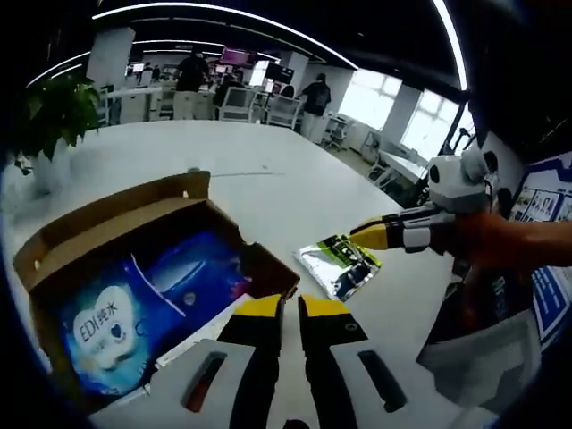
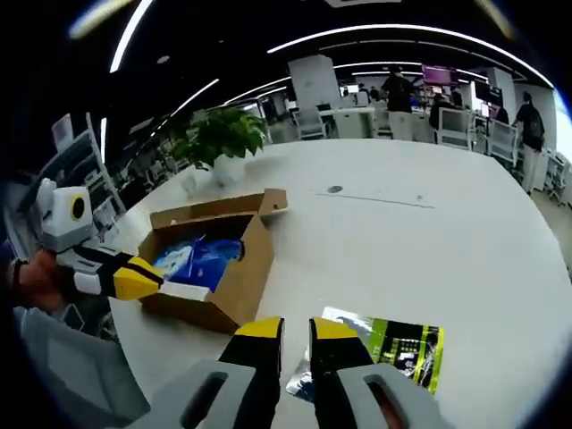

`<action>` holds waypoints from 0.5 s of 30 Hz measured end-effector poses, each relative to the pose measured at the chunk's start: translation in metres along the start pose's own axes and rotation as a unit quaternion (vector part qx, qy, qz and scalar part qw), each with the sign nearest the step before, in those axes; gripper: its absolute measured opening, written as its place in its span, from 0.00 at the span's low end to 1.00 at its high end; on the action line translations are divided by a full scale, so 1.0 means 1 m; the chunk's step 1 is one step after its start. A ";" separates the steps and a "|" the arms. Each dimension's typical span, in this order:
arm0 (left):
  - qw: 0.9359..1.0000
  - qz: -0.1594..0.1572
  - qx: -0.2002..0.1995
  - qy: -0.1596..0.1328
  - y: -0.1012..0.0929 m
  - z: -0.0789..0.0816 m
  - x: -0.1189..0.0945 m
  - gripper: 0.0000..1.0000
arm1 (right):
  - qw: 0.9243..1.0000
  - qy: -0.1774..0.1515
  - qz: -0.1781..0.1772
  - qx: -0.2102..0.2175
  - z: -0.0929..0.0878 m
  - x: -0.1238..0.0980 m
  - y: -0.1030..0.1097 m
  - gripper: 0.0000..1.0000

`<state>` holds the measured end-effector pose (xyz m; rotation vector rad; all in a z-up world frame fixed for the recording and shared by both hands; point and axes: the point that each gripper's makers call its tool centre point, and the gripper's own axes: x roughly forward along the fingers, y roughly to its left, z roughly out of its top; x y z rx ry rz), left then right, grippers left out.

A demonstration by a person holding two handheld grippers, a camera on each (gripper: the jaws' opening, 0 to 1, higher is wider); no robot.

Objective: Operate the shoe box by opening the lid, removing the specified soft item, and placing it in the target area until the item is outside and the box remains undamaged.

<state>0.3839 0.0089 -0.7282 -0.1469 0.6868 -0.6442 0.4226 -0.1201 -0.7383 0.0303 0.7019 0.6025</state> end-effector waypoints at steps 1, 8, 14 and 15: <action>1.000 0.005 -0.006 -0.004 0.007 0.000 -0.004 0.05 | 1.000 0.000 0.003 -0.006 0.002 0.002 0.004 0.07; 0.999 0.026 -0.019 -0.010 0.033 -0.008 -0.028 0.06 | 0.999 0.001 0.024 -0.024 0.012 0.018 0.033 0.07; 0.998 0.044 -0.031 -0.018 0.054 -0.011 -0.046 0.05 | 0.999 0.010 0.036 -0.032 0.010 0.028 0.049 0.07; 0.998 0.047 -0.031 -0.019 0.056 -0.012 -0.048 0.06 | 0.999 0.011 0.038 -0.034 0.010 0.030 0.052 0.07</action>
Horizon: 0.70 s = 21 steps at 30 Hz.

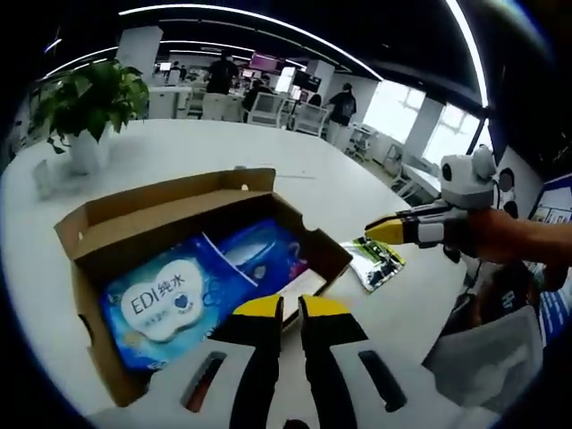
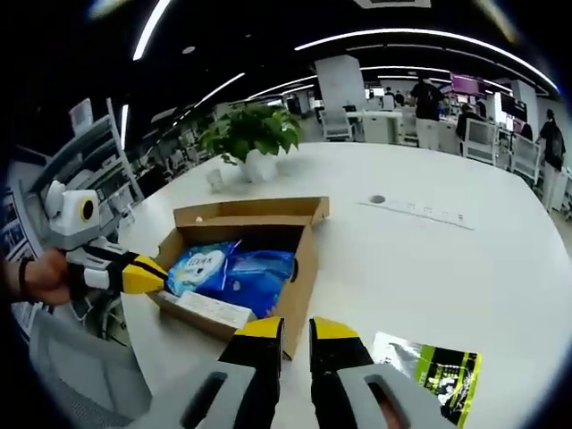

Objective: Operate the shoe box by opening the lid, removing the specified soft item, and placing it in the target area until the item is outside and the box remains undamaged.

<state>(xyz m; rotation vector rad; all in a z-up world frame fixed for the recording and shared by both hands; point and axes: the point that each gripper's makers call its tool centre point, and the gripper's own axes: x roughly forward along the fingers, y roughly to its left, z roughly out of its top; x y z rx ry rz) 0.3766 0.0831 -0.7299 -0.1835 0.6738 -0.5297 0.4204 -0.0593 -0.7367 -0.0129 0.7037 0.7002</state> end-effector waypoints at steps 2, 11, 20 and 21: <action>1.000 0.005 -0.002 -0.002 0.005 0.000 -0.004 0.06 | 1.000 0.003 0.003 -0.003 0.001 0.003 0.004 0.07; 1.000 0.020 -0.014 -0.010 0.028 -0.004 -0.021 0.06 | 0.999 0.015 0.024 -0.025 0.008 0.022 0.027 0.07; 0.999 0.041 -0.026 -0.019 0.048 -0.009 -0.045 0.07 | 0.998 0.025 0.047 -0.041 0.017 0.048 0.055 0.07; 0.998 0.045 -0.028 -0.020 0.051 -0.010 -0.048 0.07 | 0.997 0.026 0.051 -0.043 0.018 0.052 0.059 0.07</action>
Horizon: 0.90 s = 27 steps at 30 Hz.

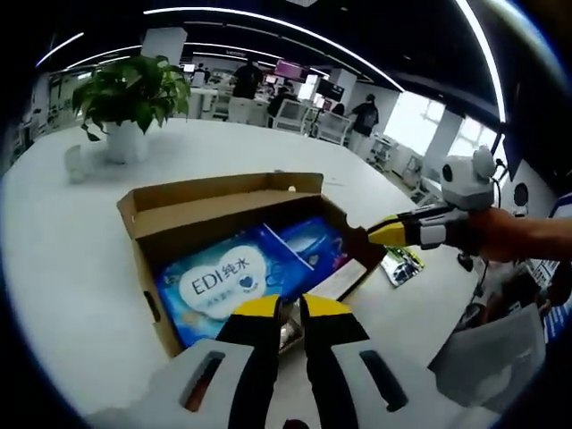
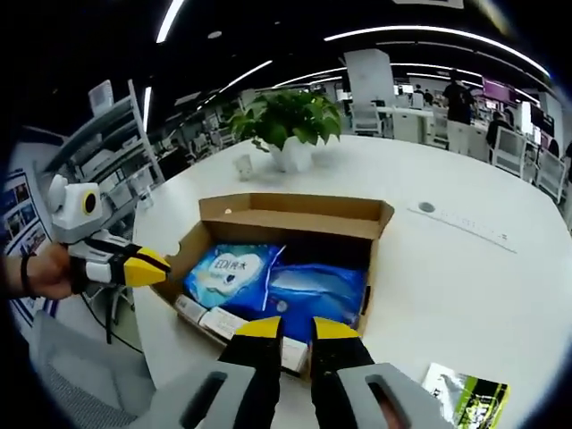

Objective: Operate the shoe box by opening the lid, removing the specified soft item, and placing it in the target area until the item is outside and the box remains undamaged.

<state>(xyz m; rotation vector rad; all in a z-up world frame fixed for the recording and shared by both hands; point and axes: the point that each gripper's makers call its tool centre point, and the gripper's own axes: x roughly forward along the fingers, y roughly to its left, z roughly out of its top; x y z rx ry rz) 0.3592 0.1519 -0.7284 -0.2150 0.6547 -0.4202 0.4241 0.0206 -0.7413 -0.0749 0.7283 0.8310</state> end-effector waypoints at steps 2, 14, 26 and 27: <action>1.000 0.005 -0.003 -0.001 0.005 -0.001 -0.006 0.07 | 1.000 0.002 0.004 -0.004 0.002 0.006 0.004 0.07; 0.999 0.030 -0.021 -0.008 0.037 -0.005 -0.024 0.11 | 1.000 0.014 0.024 -0.011 0.010 0.037 0.025 0.08; 0.998 0.046 -0.042 -0.019 0.060 -0.006 -0.039 0.14 | 0.999 0.029 0.031 -0.007 0.011 0.066 0.035 0.10; 0.998 0.047 -0.043 -0.020 0.061 -0.006 -0.040 0.14 | 0.999 0.031 0.031 -0.006 0.011 0.068 0.035 0.10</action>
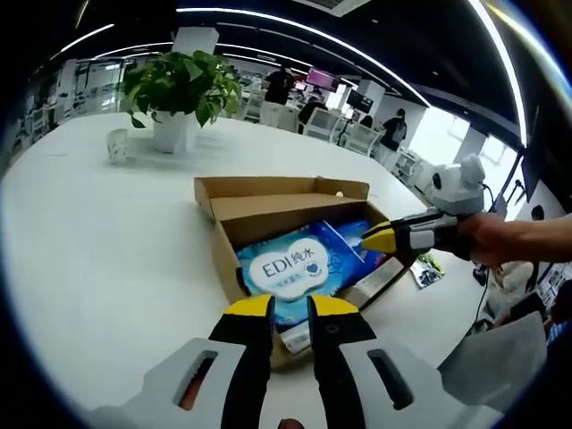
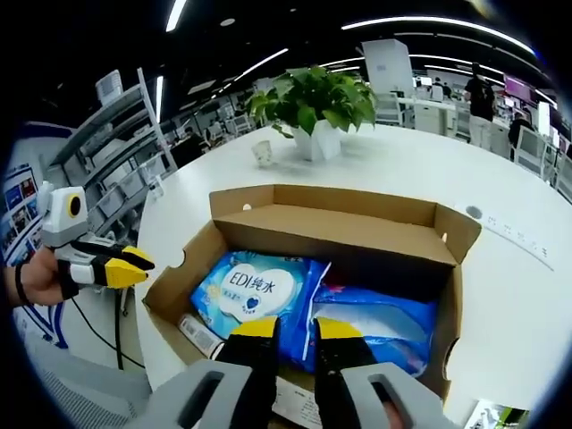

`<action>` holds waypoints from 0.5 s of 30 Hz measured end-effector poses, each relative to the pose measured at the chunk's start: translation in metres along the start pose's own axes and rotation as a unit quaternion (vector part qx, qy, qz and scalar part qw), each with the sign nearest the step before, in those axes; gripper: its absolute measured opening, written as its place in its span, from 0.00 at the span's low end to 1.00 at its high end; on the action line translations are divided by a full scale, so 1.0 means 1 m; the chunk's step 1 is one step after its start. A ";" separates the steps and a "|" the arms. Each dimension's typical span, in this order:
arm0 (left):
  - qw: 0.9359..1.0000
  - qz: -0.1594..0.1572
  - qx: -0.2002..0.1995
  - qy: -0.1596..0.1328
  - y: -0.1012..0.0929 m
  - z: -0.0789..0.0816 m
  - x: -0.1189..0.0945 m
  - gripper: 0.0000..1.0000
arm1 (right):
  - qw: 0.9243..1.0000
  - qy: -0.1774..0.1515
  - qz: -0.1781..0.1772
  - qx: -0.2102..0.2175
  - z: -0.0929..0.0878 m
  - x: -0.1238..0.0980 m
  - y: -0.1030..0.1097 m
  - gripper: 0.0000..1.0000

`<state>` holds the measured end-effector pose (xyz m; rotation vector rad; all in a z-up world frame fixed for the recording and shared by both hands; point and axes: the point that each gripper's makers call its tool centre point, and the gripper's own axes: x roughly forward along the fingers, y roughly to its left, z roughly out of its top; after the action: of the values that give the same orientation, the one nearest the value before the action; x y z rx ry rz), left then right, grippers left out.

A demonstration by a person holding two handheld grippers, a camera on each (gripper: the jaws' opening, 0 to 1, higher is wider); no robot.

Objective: Operate the shoe box by opening the lid, removing the specified soft item, and placing it in the target area until the item is outside and the box remains undamaged.

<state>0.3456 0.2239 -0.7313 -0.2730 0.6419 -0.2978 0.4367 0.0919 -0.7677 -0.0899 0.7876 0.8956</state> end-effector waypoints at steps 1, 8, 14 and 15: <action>1.000 0.001 -0.001 0.000 0.001 0.000 -0.001 0.14 | 1.000 0.002 -0.001 0.000 0.000 0.003 0.000 0.11; 1.000 0.009 -0.009 -0.003 0.014 -0.001 -0.008 0.14 | 1.000 0.011 -0.001 0.000 0.002 0.016 0.000 0.12; 1.000 0.013 -0.012 -0.003 0.020 -0.003 -0.013 0.13 | 1.000 0.024 -0.001 0.001 -0.004 0.031 -0.007 0.12; 1.000 0.014 -0.013 -0.002 0.022 -0.003 -0.013 0.13 | 1.000 0.026 -0.001 0.002 -0.005 0.034 -0.008 0.12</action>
<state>0.3379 0.2478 -0.7340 -0.2899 0.6448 -0.2625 0.4517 0.1074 -0.7949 -0.1097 0.8374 0.8929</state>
